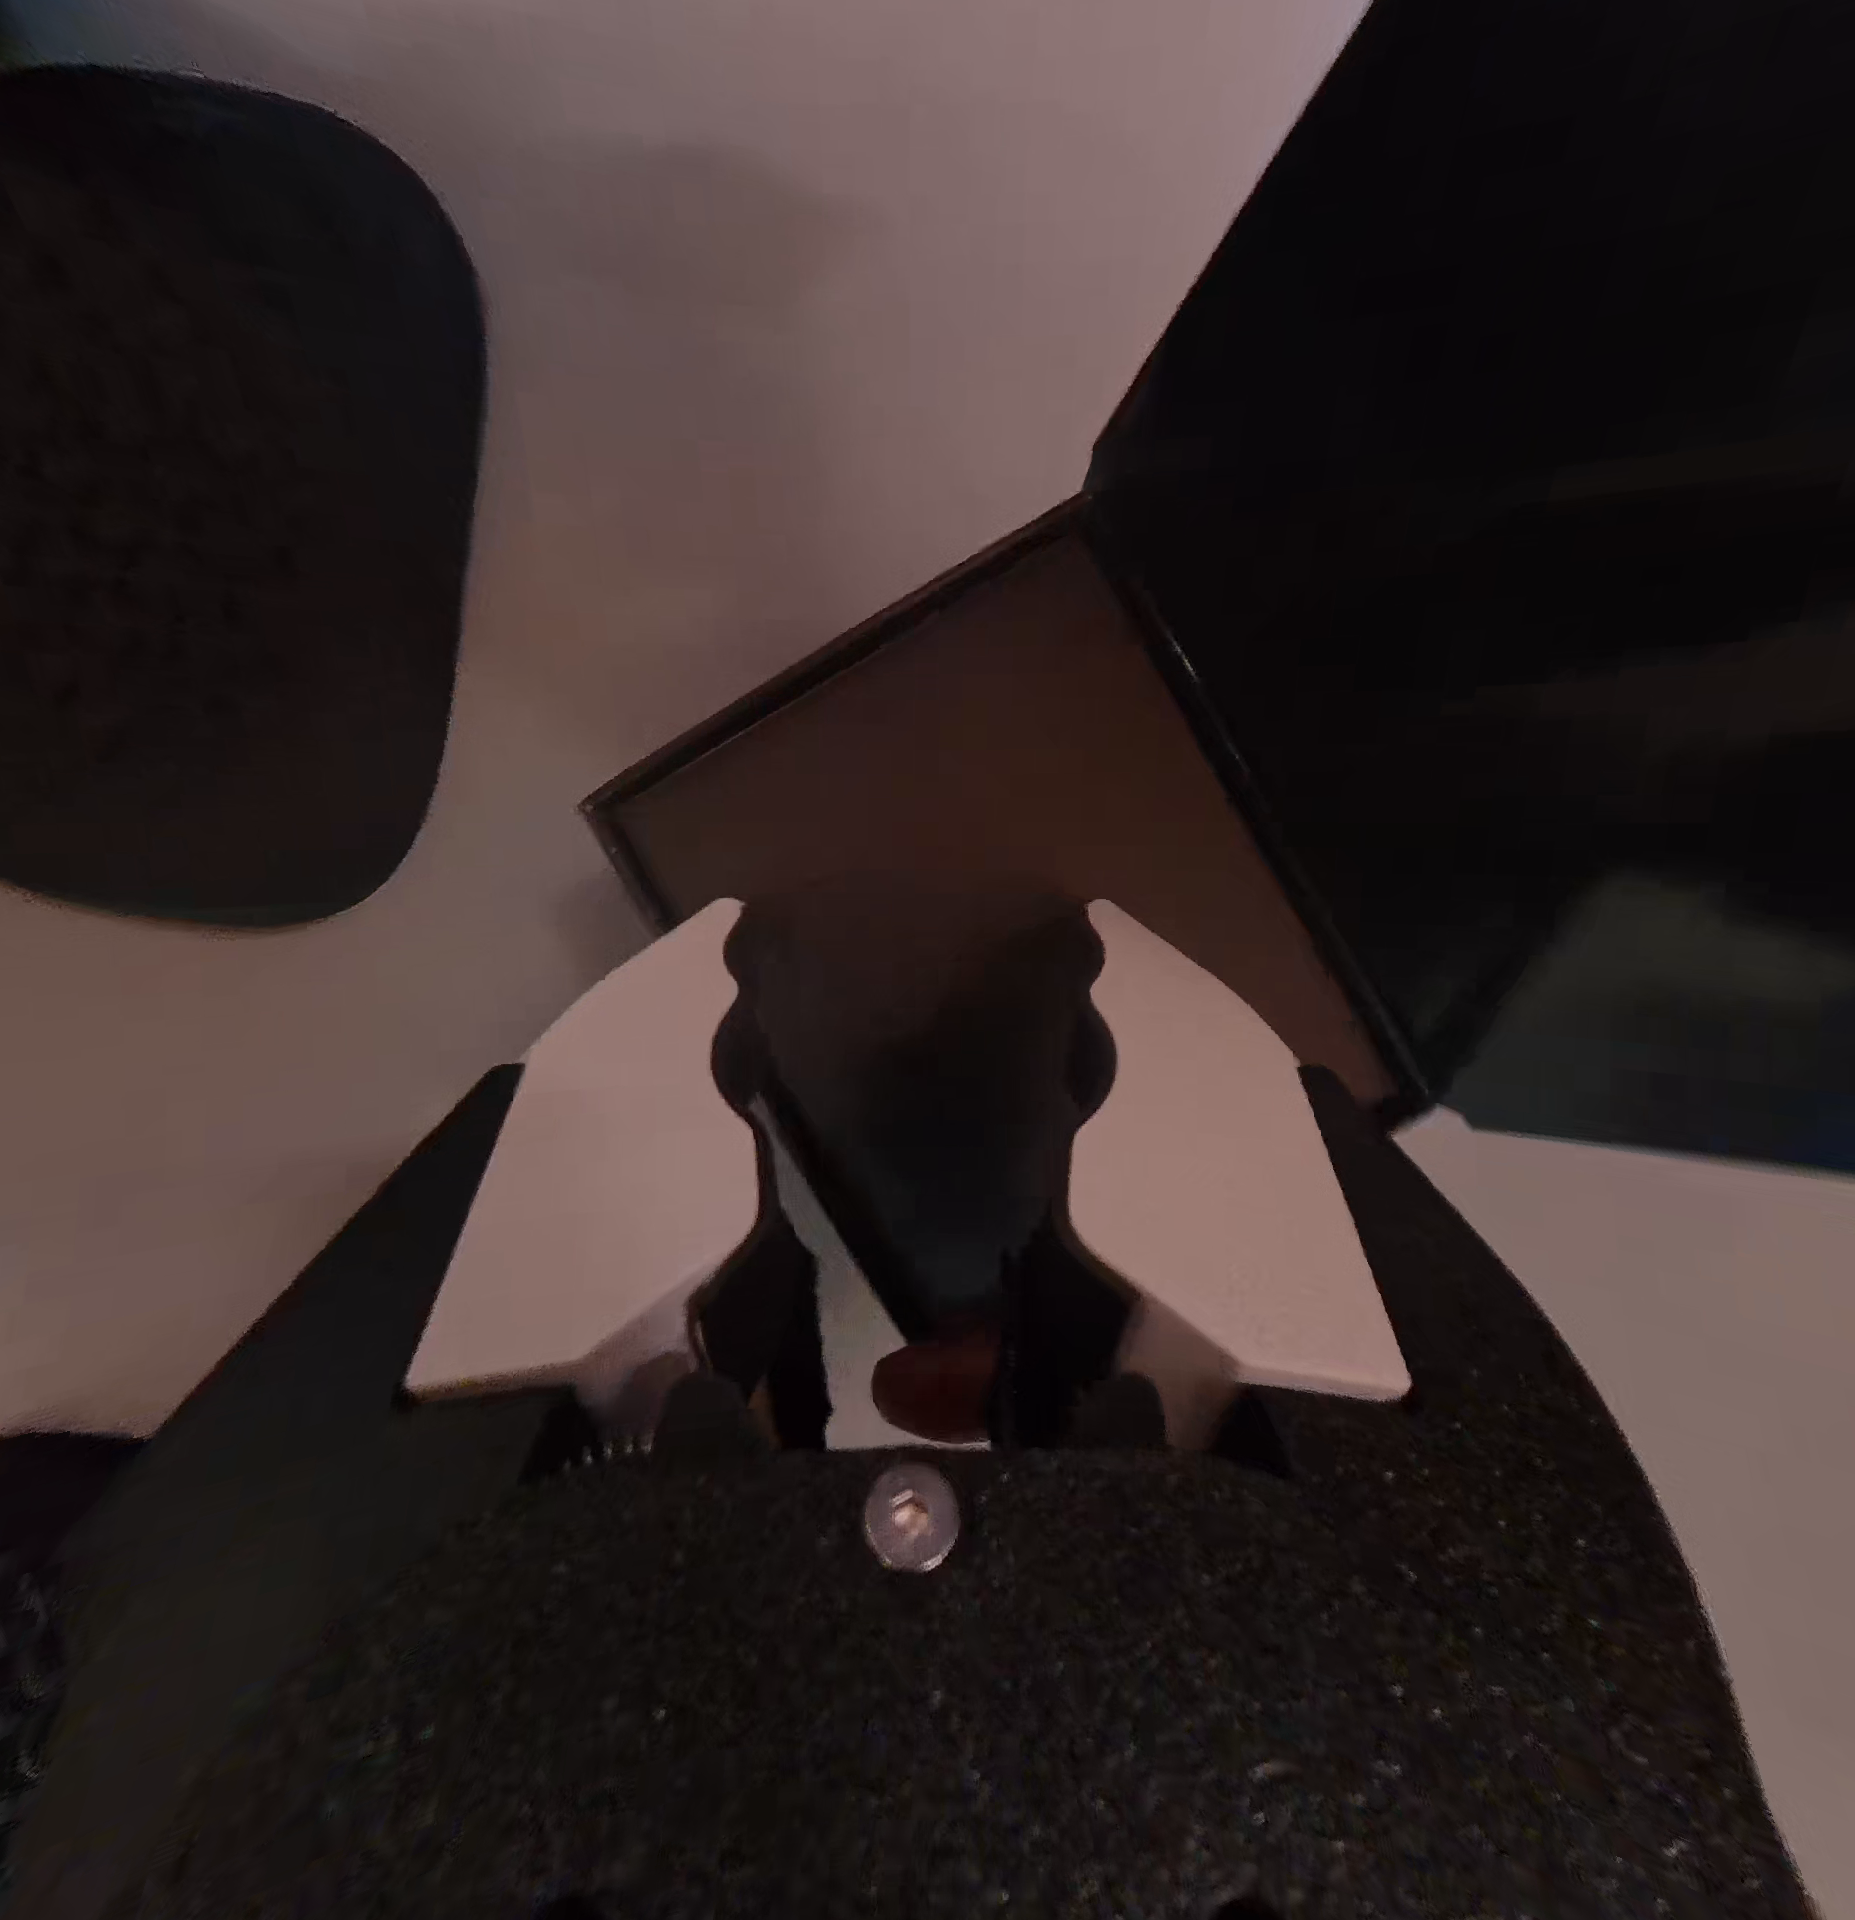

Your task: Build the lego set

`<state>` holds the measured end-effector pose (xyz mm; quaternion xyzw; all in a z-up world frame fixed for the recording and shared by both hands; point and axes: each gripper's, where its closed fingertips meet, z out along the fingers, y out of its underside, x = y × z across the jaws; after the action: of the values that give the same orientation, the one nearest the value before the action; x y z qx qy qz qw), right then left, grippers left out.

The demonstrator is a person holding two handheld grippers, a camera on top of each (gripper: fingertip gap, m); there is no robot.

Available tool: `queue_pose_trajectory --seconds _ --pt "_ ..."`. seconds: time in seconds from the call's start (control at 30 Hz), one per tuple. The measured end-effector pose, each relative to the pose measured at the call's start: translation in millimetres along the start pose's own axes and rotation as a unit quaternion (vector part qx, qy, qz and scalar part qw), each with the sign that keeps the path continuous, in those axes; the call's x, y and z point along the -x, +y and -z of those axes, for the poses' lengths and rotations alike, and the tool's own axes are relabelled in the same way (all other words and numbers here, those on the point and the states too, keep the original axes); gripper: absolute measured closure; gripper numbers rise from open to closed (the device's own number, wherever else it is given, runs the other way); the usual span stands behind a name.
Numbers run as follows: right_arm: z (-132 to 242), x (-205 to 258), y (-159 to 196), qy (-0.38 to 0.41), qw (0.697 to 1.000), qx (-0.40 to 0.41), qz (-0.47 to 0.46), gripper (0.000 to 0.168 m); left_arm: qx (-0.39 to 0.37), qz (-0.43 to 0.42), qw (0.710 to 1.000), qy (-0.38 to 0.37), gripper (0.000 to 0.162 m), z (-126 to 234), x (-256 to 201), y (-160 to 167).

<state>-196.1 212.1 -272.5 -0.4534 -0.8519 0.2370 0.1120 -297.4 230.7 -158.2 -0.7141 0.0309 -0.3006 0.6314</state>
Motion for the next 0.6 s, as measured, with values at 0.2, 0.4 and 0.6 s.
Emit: queue_pose_trajectory --seconds 0.2,0.4,0.6 --pt "16 -15 30 0.036 0.998 0.013 -0.048 0.117 0.000 -0.002 1.000 0.002 0.160 1 0 0" --pt "11 -13 31 0.053 0.996 0.013 -0.064 0.115 -0.001 -0.017 1.000 0.006 0.160 -1 -5 0" --pt "12 -13 29 0.065 0.996 -0.005 -0.066 0.115 -0.007 -0.031 0.999 0.013 0.160 -3 -8 0"
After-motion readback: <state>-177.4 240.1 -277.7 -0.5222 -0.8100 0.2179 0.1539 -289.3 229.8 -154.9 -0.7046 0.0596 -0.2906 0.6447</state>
